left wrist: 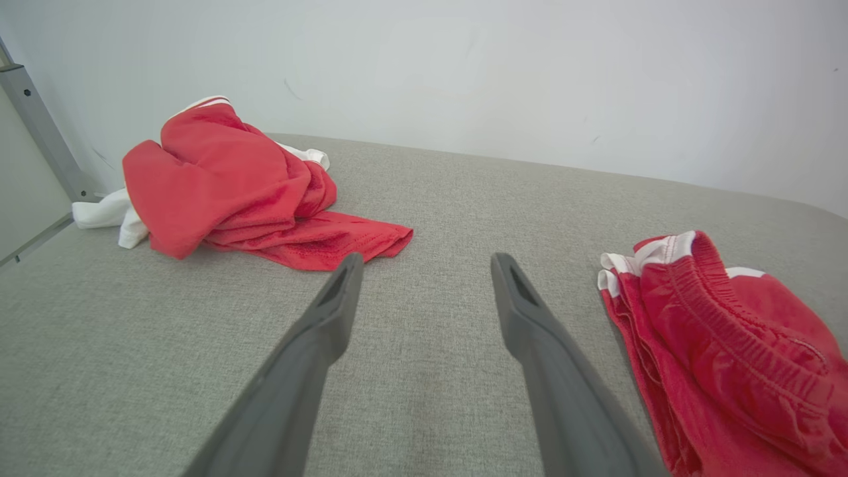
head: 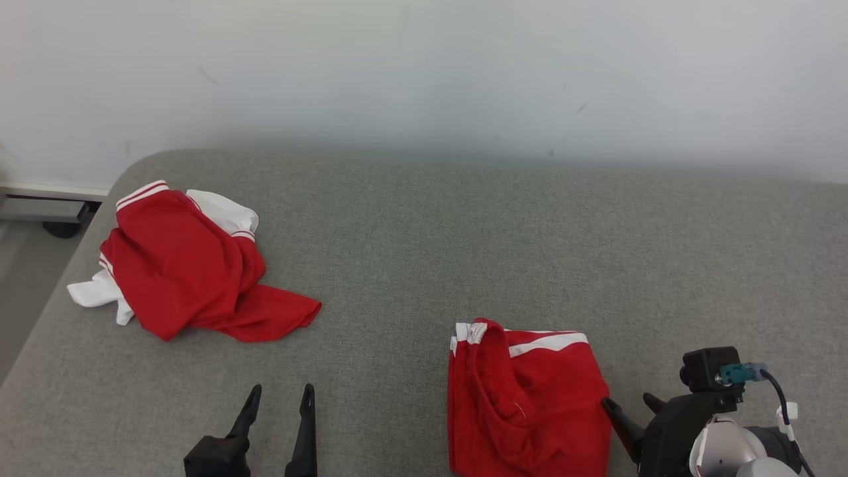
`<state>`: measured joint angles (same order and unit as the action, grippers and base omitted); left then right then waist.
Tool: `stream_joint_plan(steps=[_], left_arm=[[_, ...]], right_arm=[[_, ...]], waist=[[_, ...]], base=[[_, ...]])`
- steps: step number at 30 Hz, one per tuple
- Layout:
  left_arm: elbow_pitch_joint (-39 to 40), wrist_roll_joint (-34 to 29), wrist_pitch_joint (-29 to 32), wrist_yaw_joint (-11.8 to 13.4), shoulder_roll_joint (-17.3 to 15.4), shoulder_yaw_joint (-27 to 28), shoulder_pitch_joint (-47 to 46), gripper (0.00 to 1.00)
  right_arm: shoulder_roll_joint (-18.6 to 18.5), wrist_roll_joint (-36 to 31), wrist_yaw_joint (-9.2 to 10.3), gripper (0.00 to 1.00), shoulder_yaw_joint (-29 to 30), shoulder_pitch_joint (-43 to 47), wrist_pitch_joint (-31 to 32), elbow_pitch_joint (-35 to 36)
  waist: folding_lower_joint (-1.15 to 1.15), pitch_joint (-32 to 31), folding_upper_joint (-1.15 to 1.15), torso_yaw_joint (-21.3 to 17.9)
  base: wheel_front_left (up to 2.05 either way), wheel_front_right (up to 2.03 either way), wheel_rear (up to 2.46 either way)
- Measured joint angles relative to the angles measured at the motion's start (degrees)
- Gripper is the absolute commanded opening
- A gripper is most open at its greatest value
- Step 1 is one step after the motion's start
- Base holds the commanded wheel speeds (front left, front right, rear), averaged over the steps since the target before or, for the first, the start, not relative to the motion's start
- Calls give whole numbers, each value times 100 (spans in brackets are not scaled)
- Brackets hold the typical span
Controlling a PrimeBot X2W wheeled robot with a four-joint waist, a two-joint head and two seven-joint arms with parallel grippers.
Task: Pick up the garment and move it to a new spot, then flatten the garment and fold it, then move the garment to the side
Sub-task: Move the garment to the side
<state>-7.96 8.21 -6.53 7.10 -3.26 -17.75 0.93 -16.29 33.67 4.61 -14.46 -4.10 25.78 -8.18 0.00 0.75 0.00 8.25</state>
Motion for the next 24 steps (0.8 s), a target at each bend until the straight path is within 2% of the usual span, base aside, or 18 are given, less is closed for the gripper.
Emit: stream_joint_plan(steps=[24], left_arm=[[-4,-19,44,0,5,-91,-24,100]], right_arm=[[356,-196,100,100,-288,-709,208,-1393]], waist=[[0,126,0,244]], base=[[0,0,0]])
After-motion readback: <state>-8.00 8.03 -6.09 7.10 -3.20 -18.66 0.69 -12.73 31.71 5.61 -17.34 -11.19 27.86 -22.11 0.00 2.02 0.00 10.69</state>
